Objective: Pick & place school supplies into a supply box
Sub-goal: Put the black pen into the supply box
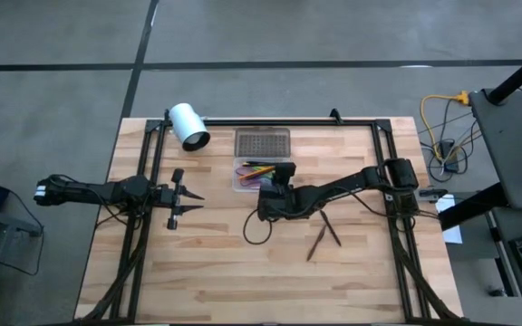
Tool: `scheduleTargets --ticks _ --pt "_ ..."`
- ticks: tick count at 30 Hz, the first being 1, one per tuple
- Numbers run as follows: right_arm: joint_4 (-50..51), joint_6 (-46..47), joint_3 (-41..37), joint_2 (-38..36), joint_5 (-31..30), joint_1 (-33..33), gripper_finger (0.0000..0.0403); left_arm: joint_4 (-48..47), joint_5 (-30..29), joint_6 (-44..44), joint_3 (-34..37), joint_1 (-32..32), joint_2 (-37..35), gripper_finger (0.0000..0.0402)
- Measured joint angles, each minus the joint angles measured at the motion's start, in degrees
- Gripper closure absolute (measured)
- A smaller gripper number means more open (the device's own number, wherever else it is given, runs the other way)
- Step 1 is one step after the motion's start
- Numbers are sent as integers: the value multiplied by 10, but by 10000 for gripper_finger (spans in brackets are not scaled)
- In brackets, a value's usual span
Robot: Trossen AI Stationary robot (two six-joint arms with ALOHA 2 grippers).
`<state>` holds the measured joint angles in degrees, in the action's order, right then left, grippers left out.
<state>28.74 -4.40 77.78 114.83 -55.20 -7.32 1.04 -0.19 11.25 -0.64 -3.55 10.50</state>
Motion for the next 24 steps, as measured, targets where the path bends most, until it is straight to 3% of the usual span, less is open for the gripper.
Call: scheduleTargets --ticks 11,17,24 --pt "120 104 17 -1 0 -46 335 0 0 0 0 0 0 315" --pt "251 277 37 -1 3 -74 327 0 0 0 0 0 0 315" --pt "398 410 83 -1 114 -94 321 0 0 0 0 0 0 315"
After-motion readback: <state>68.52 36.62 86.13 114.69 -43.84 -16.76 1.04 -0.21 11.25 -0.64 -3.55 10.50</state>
